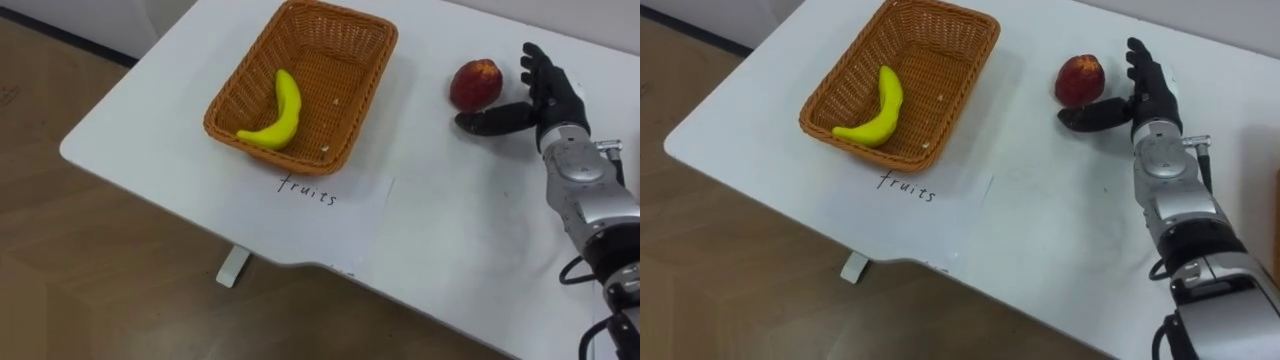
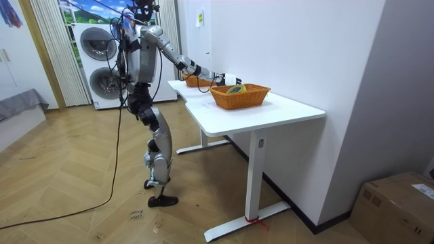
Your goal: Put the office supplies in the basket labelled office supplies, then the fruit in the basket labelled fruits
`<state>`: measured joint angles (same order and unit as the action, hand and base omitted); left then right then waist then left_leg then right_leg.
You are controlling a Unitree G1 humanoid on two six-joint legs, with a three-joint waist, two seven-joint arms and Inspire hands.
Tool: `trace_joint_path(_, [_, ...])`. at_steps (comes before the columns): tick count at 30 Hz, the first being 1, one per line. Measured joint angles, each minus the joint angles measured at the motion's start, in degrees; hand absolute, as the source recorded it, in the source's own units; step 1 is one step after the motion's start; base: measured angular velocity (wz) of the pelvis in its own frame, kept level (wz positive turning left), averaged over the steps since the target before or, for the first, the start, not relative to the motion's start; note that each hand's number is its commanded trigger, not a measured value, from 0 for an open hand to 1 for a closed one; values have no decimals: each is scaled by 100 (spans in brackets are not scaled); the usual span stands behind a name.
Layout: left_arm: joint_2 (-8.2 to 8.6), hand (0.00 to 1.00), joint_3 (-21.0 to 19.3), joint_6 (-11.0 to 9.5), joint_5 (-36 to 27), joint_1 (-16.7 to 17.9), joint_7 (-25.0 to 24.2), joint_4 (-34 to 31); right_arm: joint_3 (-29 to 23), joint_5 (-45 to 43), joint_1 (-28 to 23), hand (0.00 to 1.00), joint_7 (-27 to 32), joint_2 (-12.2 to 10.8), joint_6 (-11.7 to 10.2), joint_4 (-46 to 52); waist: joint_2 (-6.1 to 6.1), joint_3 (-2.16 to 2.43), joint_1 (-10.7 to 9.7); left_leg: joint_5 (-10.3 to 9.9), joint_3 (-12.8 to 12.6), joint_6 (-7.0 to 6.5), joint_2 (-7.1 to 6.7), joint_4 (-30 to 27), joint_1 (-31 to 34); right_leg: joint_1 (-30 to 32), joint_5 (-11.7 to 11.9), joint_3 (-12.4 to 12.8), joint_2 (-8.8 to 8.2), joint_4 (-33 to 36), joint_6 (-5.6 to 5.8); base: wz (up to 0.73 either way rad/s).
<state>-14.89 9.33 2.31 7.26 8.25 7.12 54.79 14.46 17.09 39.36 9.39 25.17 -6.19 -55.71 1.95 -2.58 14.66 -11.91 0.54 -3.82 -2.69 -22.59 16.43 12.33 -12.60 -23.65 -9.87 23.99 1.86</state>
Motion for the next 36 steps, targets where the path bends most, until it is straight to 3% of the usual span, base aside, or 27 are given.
trace_joint_path(14, [18,0,120,1,33,-84,18,-29,9,-342,18,0,138,0,-2,13,-58,1,150,5,-14,9,17,-17,48,66,17,37,22,12,-25,0])
trace_joint_path(36, [27,0,164,-41,245,-180,19,-26,9,-622,119,0,299,-1,-2,19,-58,-2,195,10,-12,14,14,-37,138,168,18,13,-3,73,-28,0])
